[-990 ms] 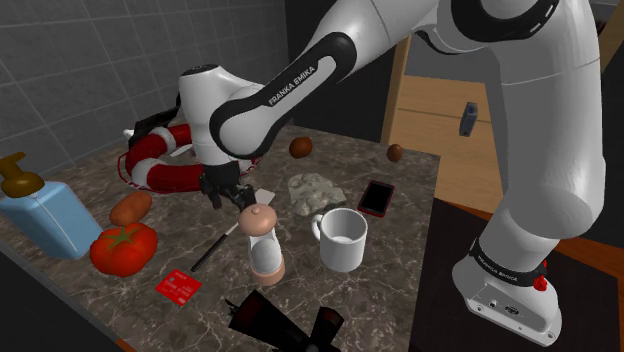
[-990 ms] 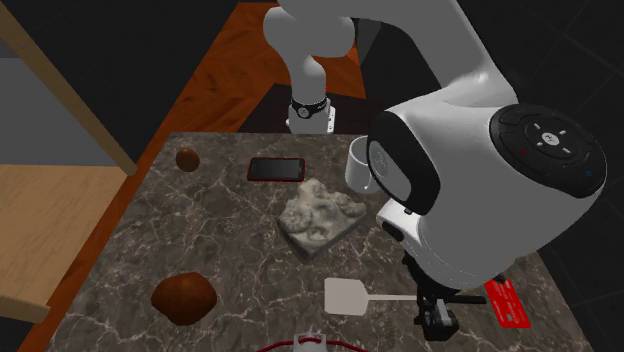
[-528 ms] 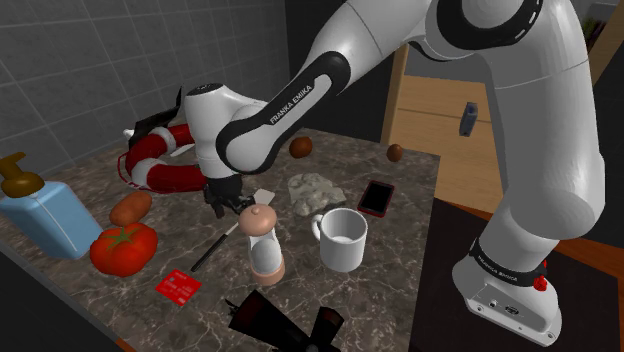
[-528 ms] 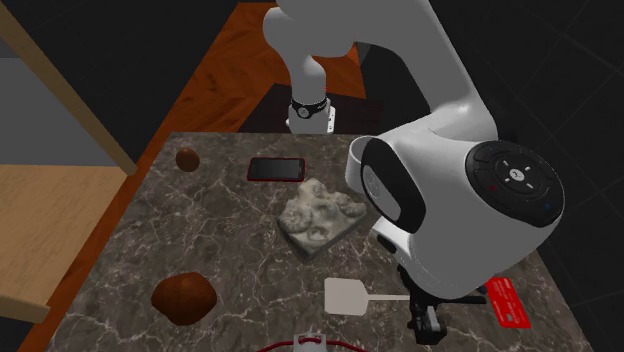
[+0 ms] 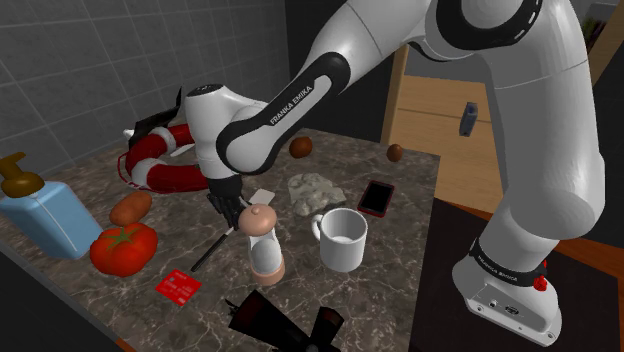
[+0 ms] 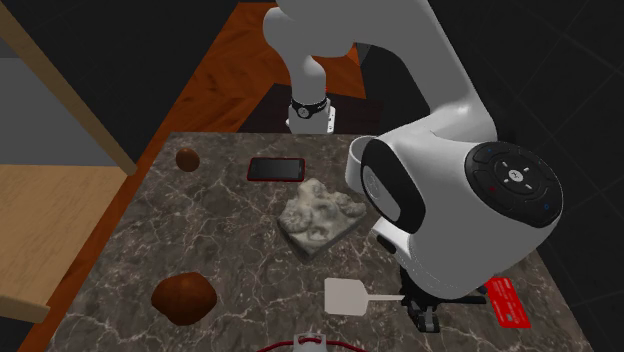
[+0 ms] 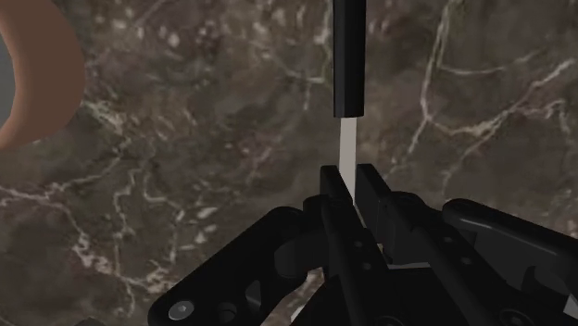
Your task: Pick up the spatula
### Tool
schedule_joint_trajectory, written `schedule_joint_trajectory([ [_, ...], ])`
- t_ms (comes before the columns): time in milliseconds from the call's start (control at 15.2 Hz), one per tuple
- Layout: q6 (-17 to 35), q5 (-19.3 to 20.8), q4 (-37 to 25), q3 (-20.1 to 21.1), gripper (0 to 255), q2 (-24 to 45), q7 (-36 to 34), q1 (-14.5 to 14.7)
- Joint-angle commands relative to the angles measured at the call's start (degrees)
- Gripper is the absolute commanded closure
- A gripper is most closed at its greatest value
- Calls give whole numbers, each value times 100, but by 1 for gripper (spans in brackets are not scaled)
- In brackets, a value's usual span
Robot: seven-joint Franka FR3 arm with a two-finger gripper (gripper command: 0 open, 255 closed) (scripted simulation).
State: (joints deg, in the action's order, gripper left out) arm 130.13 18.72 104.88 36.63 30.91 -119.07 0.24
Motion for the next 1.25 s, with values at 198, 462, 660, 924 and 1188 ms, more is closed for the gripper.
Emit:
schedule_joint_trajectory([
  [198, -109, -70, -23, 52, 255, -97, 37, -39],
  [462, -335, -201, -95, 146, 255, -274, 107, -106],
  [660, -509, -296, -163, 210, 255, -399, 158, -151],
  [924, -748, -417, -272, 287, 255, -554, 222, -203],
  [1188, -879, -478, -340, 323, 255, -632, 254, -227],
])
